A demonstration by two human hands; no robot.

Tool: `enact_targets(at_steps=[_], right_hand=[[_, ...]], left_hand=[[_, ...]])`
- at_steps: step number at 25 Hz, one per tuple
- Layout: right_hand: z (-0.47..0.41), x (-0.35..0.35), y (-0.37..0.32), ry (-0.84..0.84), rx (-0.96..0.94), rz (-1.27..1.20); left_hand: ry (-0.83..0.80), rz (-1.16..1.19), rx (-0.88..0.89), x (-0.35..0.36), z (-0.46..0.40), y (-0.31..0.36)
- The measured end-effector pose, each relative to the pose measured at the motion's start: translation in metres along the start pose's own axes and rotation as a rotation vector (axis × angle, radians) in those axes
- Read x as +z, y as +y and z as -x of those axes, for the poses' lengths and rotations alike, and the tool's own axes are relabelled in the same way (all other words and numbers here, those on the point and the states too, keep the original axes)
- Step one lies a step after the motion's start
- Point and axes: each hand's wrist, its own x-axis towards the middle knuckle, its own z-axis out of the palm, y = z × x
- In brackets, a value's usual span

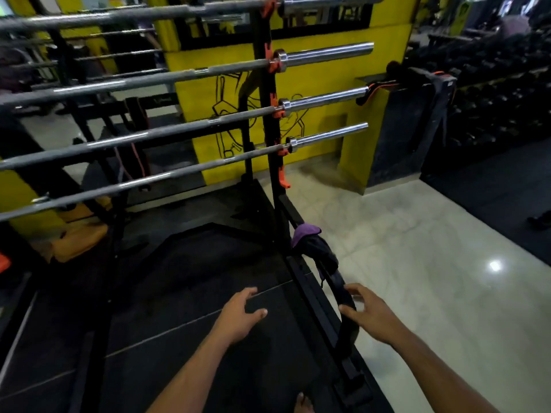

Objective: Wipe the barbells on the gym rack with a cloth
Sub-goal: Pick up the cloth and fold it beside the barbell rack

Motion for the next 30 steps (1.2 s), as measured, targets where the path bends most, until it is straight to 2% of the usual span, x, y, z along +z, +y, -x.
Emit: enact_targets(at_steps=[3,9,15,18,23,30], right_hand=[[-0.052,0.007,0.013,-0.038,0.086,-0.039],[-0.138,0.005,0.019,-0.166,0.137,0.058],[-0.220,-0.001,0.028,-0.163,0.233,0.045],[-0.251,-0.001,0.028,-0.214,0.308,0.092],[-0.317,-0.007,0.013,-0.333,0.420,0.246],[-0.383,0.003,0.002,-0.451,0.528,0.348]], left_hand=[[-0.079,-0.118,-0.001,-0.013,-0.068,0.011],[-0.100,-0.180,0.009,-0.030,-0.182,0.040],[-0.236,-0.289,0.105,-0.020,-0.316,0.058],[-0.287,-0.358,0.151,-0.011,-0.389,0.063],[-0.402,-0.577,0.277,0.005,-0.507,0.063],[-0.563,-0.871,0.415,0.030,-0.605,0.057]])
